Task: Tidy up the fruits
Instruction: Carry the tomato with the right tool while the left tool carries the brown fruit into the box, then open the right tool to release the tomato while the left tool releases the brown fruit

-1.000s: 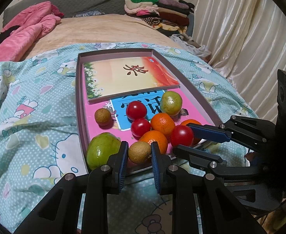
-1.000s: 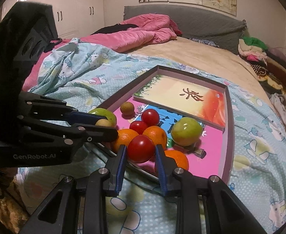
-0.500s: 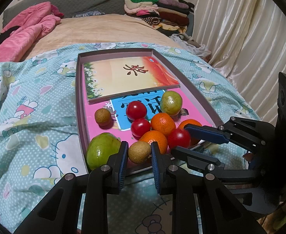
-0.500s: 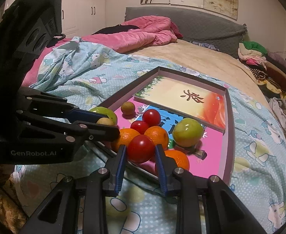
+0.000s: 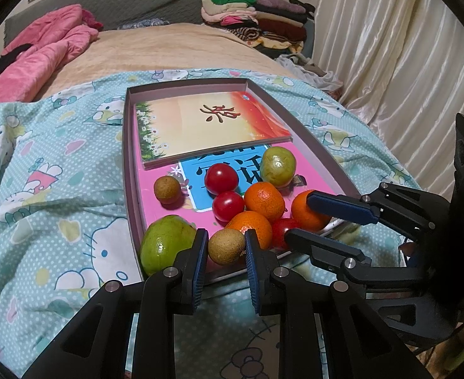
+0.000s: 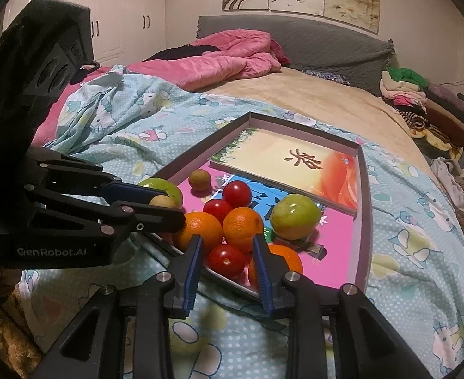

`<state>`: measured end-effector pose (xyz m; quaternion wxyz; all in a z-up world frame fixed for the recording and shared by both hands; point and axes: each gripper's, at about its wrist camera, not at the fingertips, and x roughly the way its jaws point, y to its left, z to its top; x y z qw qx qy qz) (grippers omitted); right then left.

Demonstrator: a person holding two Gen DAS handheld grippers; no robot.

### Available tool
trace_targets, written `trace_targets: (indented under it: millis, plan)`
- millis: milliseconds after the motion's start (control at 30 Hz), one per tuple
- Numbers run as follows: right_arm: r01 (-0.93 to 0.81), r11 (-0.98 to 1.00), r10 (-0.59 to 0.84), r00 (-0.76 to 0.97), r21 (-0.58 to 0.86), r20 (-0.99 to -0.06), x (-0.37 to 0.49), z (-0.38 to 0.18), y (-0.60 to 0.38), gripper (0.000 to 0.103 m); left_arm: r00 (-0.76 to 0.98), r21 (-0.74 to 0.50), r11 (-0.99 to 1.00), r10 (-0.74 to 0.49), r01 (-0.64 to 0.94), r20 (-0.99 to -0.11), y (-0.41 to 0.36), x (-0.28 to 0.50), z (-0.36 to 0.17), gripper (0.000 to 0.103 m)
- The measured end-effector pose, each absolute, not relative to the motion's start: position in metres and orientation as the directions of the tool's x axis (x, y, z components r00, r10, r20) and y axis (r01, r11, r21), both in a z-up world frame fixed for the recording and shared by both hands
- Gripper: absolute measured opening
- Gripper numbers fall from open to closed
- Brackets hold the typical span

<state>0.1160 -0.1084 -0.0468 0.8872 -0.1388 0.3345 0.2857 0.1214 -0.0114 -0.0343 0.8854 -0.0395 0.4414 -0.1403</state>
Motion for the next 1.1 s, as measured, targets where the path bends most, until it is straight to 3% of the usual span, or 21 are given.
trace_targets:
  millis: [567,800,1100]
  plan:
    - [-0.549,0.836,0.396,0.634,-0.026,-0.664,0.121,-0.043,-0.123,0.044,0.573,-0.204,0.958,-0.283,0.2,-0.769,-0.009,0.121,-0.033,0.025]
    - [-0.547,0.837,0.398,0.635,-0.021,-0.662,0.12,-0.043,-0.124,0.051,0.583,-0.214,0.957,-0.288,0.194,-0.759,-0.007,0.119,-0.03,0.029]
    - [-0.523,0.853,0.397,0.645,0.002,-0.653,0.121,-0.04,-0.13,0.06,0.608,-0.225,0.956,-0.295,0.19,-0.737,-0.006,0.114,-0.022,0.043]
